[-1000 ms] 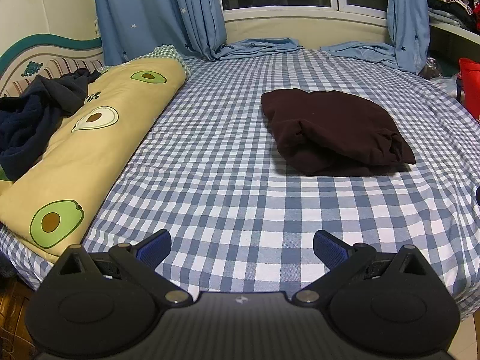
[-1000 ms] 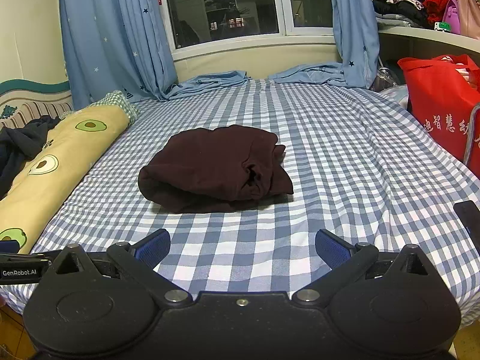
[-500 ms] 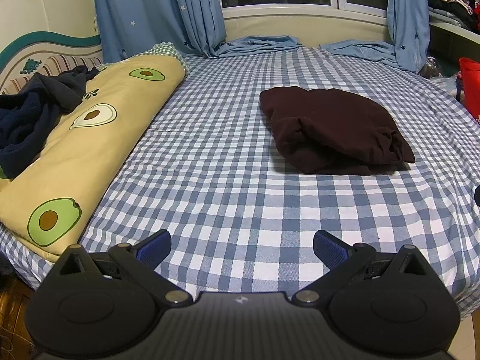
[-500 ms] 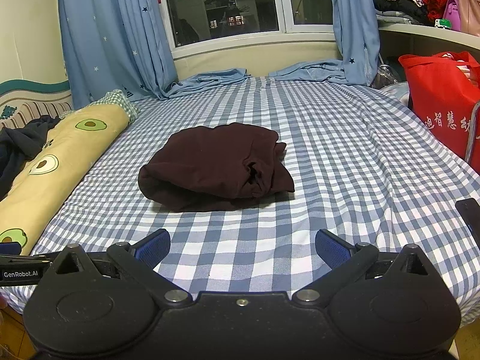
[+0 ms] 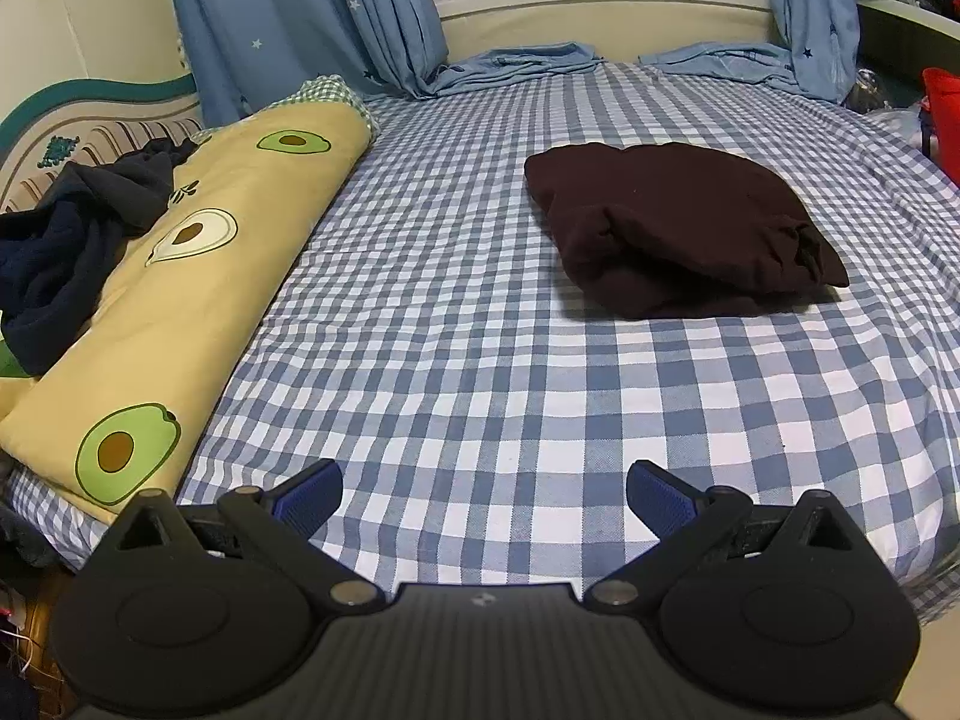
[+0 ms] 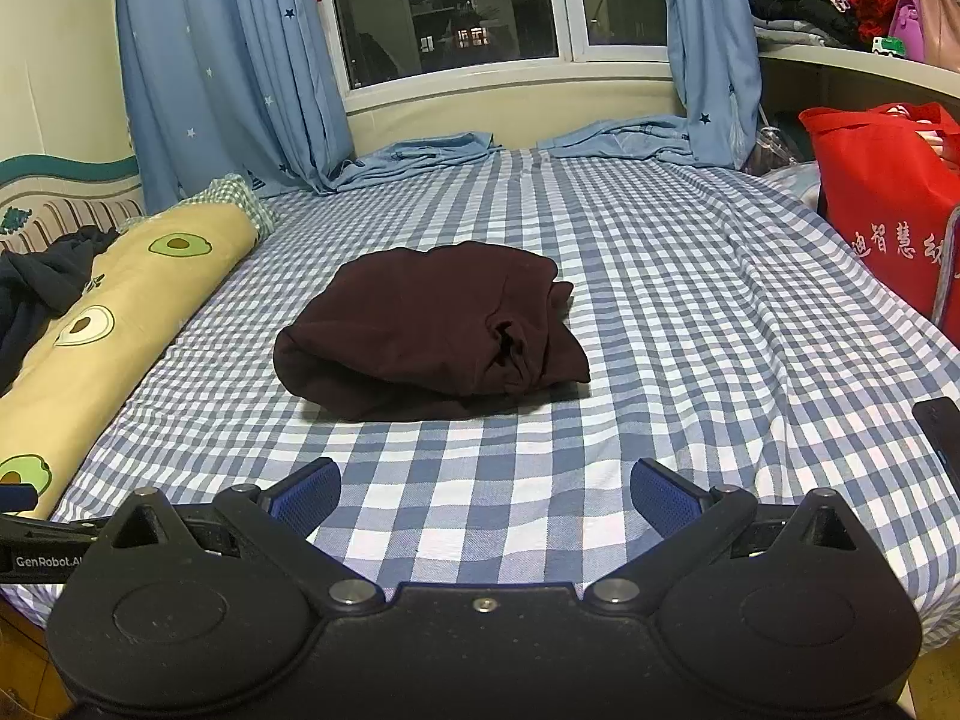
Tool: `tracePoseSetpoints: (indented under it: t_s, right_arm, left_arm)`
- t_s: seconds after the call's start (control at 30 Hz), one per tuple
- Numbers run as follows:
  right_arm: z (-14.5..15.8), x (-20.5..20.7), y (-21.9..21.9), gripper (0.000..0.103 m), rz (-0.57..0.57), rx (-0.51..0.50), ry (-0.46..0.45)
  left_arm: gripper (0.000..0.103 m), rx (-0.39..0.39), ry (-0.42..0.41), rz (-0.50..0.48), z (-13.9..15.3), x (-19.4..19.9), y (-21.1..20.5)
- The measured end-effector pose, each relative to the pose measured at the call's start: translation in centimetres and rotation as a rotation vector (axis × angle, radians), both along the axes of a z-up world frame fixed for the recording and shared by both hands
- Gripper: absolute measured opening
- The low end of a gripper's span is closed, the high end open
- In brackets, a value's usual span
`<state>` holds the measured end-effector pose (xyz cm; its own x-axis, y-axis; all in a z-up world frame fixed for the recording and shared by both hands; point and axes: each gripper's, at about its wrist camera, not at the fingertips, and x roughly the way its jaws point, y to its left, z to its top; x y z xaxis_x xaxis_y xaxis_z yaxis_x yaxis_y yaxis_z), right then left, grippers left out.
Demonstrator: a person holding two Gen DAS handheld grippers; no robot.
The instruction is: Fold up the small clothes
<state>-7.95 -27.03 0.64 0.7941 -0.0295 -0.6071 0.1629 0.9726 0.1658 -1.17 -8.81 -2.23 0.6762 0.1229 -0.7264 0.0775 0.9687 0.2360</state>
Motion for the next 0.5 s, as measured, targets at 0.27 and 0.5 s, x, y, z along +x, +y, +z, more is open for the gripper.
tracePoseSetpoints:
  t_s: [0.27, 0.5]
  right_arm:
    - [-0.5, 0.7, 0.0, 0.103, -0.005, 0.003, 0.011]
    - [-0.7, 1.4, 0.2, 0.103, -0.008, -0.001, 0.021]
  left_arm:
    - [0.102, 0.031, 0.016, -0.007, -0.6, 0.5, 0.1]
    - [0.102, 0.032, 0.03, -0.022, -0.9, 1.2, 0.3]
